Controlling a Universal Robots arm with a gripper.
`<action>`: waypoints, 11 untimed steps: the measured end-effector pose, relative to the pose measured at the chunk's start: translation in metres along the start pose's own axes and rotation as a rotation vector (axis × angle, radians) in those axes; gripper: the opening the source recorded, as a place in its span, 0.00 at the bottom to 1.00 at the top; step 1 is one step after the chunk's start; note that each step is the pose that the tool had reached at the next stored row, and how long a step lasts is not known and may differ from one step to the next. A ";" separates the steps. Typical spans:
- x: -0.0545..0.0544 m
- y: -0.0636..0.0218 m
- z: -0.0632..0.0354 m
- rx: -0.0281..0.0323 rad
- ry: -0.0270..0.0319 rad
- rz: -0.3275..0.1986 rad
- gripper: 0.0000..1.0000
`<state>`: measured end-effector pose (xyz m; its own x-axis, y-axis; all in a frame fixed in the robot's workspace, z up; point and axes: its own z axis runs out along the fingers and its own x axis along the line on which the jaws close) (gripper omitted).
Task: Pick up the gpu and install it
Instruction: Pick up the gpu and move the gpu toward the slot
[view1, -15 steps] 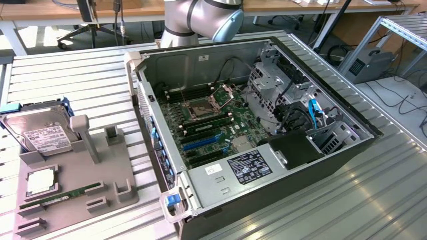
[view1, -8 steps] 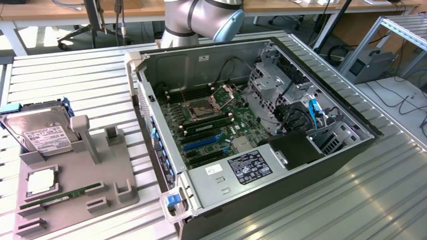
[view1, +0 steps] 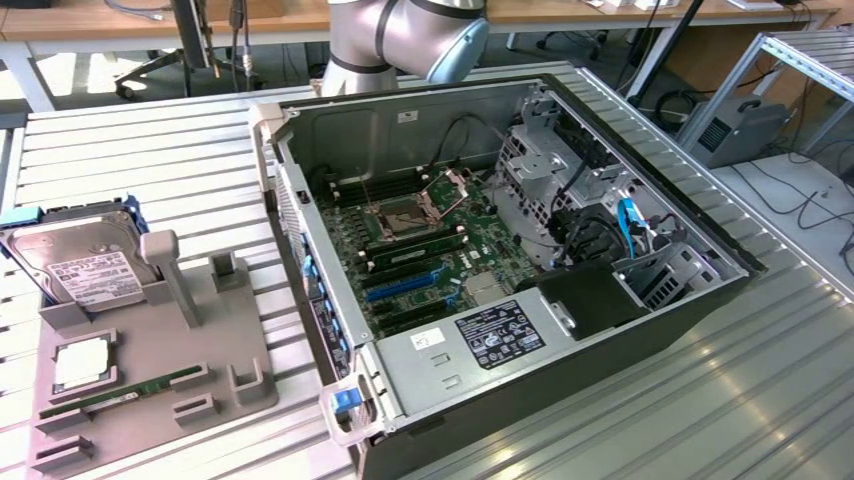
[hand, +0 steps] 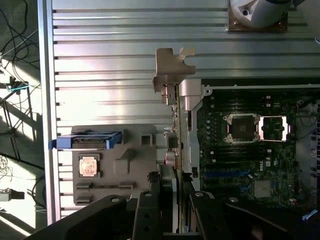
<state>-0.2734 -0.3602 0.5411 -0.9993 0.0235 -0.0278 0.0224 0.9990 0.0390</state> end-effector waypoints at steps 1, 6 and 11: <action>0.000 -0.0005 0.0000 0.0008 -0.0001 0.000 0.27; 0.000 -0.0029 0.0001 0.0033 -0.0001 0.000 0.27; 0.000 -0.0075 0.0009 0.0034 -0.0002 0.000 0.27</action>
<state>-0.2734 -0.3678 0.5399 -0.9993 0.0234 -0.0280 0.0224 0.9991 0.0356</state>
